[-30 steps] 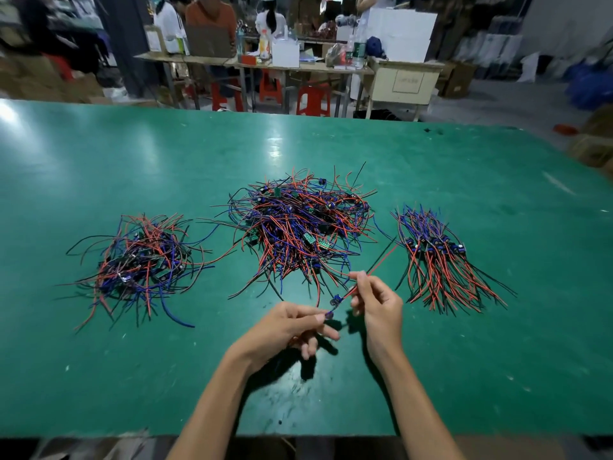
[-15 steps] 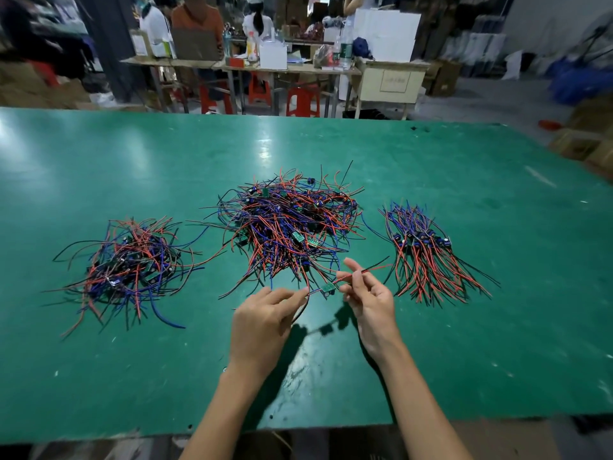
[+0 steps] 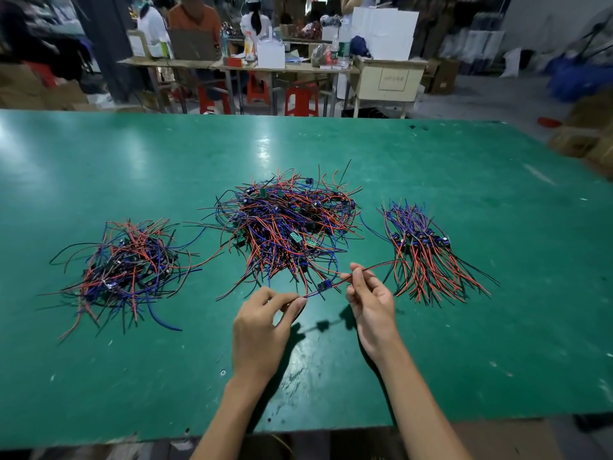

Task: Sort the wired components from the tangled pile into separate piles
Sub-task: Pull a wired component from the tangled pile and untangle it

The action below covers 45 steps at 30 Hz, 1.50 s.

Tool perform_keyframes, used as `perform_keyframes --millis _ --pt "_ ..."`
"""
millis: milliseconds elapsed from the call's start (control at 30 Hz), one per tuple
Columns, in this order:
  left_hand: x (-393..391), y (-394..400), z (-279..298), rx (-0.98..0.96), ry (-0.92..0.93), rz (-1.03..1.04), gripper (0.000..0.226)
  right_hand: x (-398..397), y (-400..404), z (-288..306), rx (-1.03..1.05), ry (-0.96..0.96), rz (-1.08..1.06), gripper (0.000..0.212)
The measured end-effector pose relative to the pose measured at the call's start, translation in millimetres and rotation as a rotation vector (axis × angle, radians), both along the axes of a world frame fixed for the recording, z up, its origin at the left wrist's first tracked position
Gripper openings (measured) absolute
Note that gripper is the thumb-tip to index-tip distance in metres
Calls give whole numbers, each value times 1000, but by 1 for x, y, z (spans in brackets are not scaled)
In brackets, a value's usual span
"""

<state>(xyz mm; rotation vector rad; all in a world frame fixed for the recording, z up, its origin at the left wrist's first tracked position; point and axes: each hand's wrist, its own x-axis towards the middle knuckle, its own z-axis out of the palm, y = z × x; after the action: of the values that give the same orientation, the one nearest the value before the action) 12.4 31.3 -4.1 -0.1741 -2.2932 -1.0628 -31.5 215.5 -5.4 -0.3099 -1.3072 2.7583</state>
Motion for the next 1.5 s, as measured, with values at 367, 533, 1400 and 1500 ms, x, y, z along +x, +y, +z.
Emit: perform_keyframes --millis 367,533,1400,1500 --pt "-8 -20 -9 645 -333 -81 11 0 0 -2 54 4 -51 17" --pt "-9 -20 -8 678 -319 -47 11 8 -12 1 383 92 21 27" --pt "-14 -22 -15 815 -231 80 12 4 2 -1 377 -57 -32 20" --pt "-13 -22 -14 833 -193 102 10 4 4 4 327 -65 -11 22"
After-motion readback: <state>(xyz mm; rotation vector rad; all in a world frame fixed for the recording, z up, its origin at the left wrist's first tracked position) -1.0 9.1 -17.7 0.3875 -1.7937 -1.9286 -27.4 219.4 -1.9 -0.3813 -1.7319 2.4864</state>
